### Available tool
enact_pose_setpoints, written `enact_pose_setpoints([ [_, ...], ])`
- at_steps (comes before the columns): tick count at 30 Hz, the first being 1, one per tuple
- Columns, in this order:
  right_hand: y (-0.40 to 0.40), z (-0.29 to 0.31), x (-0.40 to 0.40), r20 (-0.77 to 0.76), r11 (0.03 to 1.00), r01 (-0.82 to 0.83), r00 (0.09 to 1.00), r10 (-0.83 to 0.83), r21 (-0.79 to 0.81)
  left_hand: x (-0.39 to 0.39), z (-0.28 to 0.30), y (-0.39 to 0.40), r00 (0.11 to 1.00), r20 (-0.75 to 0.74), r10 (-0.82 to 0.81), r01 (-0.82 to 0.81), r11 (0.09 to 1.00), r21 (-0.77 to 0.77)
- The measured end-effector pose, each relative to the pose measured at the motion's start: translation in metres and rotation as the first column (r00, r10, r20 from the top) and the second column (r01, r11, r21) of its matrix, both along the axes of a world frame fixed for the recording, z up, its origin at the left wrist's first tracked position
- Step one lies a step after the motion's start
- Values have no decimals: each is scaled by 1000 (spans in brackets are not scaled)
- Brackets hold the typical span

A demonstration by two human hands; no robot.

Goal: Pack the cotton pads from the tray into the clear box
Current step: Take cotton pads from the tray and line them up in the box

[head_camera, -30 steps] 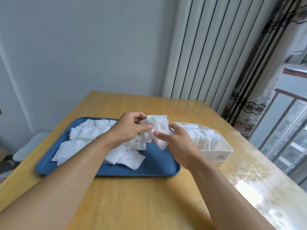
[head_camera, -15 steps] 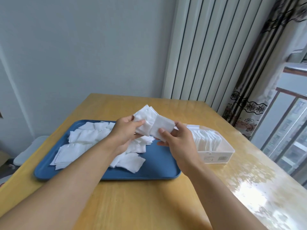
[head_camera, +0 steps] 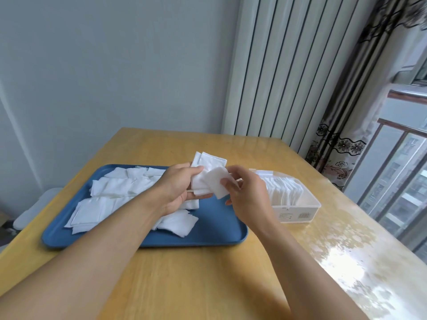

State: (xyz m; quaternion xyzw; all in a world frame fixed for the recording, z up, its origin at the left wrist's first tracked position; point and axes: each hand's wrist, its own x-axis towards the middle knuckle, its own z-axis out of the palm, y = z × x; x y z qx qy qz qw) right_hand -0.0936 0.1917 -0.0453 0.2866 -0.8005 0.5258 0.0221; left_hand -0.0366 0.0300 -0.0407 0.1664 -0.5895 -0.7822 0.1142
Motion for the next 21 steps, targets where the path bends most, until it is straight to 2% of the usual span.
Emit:
enact_pose_setpoints([
  [3,7,9,-1,-11,999,25,1000,-26,-42,3,-1,-2,1000,30,-2,5,996,-87],
  [8,9,12,1,-111,986,-124,984,136,115,8,0,1,991,90,-103,119,973,-198],
  [14,6,5,-3,-128,998,4,992,4,67,8,1,6,971,121,-207,221,968,-116],
  [18,5,2,-7,-171,979,69,985,-37,190,7,2,4,965,136,-223,229,973,-36],
  [21,5,2,-6,-172,972,49,985,-9,229,7,1,5,957,165,-237,243,970,-19],
])
